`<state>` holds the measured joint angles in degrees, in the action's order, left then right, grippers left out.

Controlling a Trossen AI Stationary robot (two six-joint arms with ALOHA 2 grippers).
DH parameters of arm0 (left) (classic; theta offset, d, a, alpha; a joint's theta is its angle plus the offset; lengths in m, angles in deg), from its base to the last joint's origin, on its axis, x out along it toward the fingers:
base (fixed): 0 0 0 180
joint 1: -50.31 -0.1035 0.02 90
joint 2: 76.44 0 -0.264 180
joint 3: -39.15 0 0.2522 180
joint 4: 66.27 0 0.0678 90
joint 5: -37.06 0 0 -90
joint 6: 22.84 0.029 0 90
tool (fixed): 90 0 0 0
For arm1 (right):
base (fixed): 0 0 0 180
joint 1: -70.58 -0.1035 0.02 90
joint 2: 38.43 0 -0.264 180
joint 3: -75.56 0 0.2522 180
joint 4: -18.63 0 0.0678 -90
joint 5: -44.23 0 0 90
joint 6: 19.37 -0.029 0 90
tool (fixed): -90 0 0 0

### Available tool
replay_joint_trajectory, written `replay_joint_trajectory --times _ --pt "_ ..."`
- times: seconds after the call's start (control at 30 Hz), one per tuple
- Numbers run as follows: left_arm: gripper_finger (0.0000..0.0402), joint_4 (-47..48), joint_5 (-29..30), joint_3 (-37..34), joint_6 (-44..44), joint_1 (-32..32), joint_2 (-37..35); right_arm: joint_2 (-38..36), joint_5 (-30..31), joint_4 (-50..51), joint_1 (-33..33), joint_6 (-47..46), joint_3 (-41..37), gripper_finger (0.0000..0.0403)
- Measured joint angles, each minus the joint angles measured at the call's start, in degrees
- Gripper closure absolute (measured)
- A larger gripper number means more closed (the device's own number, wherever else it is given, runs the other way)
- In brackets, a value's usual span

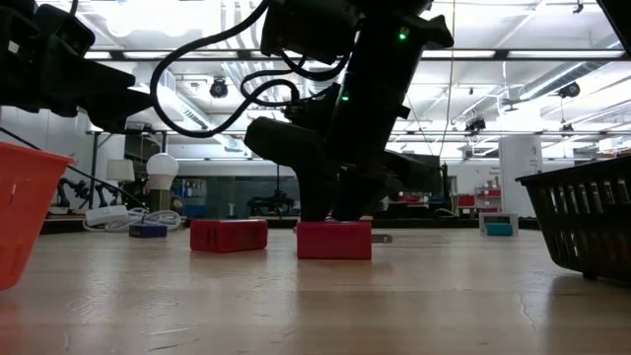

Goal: Pick & Place Office items
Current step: Put the purple charger adapter into the black bin

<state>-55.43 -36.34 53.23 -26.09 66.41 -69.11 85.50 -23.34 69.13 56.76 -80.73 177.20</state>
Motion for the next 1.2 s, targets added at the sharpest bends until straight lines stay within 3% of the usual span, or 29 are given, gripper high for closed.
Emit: replay_joint_trajectory --times 0.4,0.83,1.2 --pt "0.0149 0.0 0.0 0.0 0.0 0.02 0.0 -5.2 1.61 4.8 -0.04 2.34 0.15 0.0264" --pt "0.0149 0.0 0.02 0.0 -0.02 0.02 0.27 -15.89 0.71 16.19 -2.59 2.9 0.22 0.0264" --pt "0.0149 0.02 -0.02 -0.01 -0.01 0.01 0.44 -21.29 -11.8 24.87 -10.08 -2.32 0.2 0.0264"
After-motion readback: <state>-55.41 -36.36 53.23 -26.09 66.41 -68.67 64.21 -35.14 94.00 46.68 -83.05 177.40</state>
